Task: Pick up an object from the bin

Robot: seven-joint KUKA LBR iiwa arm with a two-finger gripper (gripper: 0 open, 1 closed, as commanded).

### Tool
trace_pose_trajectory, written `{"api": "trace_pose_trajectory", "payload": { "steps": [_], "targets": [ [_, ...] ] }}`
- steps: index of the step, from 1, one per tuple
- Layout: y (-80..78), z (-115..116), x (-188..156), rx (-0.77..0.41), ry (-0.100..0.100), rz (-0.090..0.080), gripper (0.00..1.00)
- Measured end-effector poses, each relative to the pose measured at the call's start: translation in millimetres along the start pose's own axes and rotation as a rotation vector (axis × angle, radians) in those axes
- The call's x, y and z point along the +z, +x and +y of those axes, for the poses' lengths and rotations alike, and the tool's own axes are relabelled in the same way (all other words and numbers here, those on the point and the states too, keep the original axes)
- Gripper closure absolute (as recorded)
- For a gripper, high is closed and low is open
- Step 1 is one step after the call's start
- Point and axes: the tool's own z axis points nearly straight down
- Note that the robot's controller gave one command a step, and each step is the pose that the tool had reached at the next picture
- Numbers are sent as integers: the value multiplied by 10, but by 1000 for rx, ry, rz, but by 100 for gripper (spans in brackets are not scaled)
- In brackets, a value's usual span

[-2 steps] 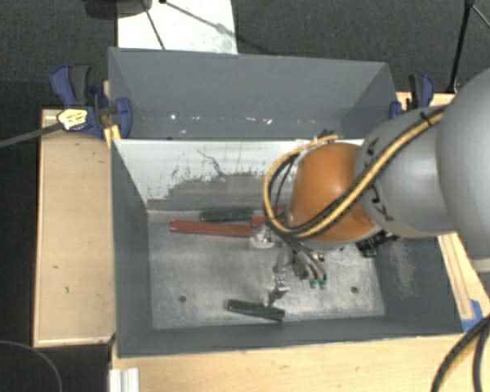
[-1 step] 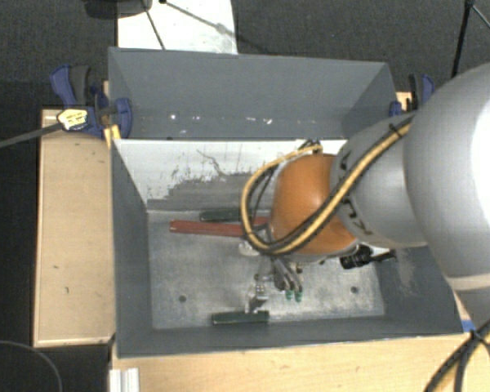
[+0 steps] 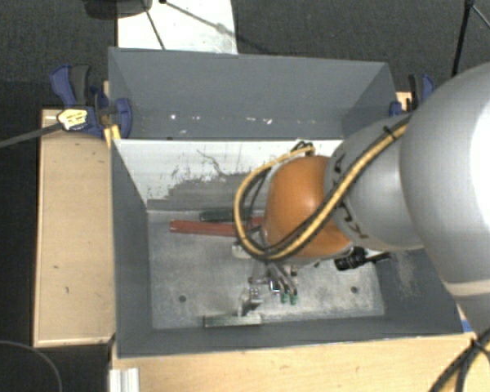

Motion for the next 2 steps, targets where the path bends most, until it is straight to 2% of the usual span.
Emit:
{"api": "trace_pose_trajectory", "payload": {
  "steps": [1, 2],
  "targets": [
    [17, -52, -52, -44, 3, 8, 0],
    [-517, -368, -590, -8, 3, 18, 0]
  ]
}}
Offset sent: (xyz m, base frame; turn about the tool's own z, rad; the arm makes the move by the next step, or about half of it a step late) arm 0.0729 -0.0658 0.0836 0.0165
